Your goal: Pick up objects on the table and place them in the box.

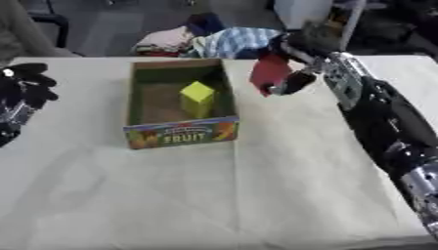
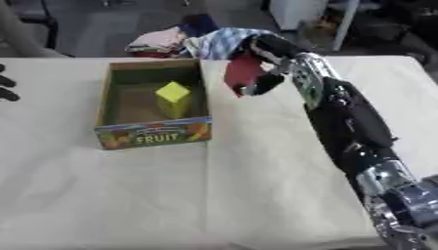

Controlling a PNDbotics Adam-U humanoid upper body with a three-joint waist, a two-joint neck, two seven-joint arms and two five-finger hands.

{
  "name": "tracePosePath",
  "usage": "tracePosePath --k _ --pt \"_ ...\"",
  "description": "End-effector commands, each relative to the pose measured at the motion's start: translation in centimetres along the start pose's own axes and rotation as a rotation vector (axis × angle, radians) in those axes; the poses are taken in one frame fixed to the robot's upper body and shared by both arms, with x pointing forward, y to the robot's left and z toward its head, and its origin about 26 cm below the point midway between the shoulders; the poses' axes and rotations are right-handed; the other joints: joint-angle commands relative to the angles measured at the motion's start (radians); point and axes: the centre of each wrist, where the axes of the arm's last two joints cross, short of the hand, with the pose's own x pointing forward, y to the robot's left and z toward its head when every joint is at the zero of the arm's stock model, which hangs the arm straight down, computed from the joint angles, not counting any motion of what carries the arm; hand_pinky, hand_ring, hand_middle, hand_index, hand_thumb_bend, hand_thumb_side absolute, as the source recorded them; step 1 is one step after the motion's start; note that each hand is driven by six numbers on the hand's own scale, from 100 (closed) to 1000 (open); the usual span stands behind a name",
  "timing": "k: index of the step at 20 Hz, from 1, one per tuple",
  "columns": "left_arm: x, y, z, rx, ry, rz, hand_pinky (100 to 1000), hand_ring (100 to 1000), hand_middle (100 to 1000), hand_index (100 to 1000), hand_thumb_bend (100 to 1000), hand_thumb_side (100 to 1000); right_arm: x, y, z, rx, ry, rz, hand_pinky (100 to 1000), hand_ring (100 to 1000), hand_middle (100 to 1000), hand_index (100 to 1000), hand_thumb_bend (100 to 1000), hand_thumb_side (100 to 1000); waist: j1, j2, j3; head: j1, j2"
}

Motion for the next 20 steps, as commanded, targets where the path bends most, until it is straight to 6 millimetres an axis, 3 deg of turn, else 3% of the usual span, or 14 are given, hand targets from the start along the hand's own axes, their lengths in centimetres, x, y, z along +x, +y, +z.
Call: tracePosePath --k 1,7,11,12,14,20 --pt "1.1 0.1 -0.5 -0.014 -0.044 -0.003 809 631 645 839 432 645 2.7 -1.8 -2.8 -0.052 -0.071 0.001 524 444 610 725 257 213 0.003 -0.015 0.011 -0.01 0.005" --pt "2.0 -0.7 -1.3 -0.047 -0.093 0.028 809 631 645 839 433 640 5.4 0.7 -5.5 -0.039 -0.043 -0.051 550 477 632 745 198 265 0.01 -0.012 0.057 -0.033 0.005" --pt "2.4 -1.1 -1.5 -0.055 -0.109 0.045 809 631 645 839 432 642 6.2 2.6 -6.2 -0.026 0.004 -0.075 563 493 660 774 172 313 0.014 -0.007 0.084 -0.047 0.005" --pt "2.4 -1.2 -1.6 -0.058 -0.111 0.049 809 631 645 839 432 642 6.3 3.1 -6.2 -0.024 0.018 -0.079 566 500 676 789 210 331 0.015 -0.006 0.089 -0.05 0.005" --pt "2.4 -1.3 -1.6 -0.061 -0.114 0.054 809 631 644 839 431 643 6.7 4.0 -6.4 -0.024 0.033 -0.086 577 518 713 827 169 384 0.017 -0.005 0.096 -0.054 0.005" --pt "2.3 -1.5 -1.6 -0.065 -0.112 0.063 810 631 644 840 428 647 7.5 5.6 -6.7 0.027 0.024 -0.076 693 724 825 908 217 575 0.018 -0.003 0.096 -0.057 0.005"
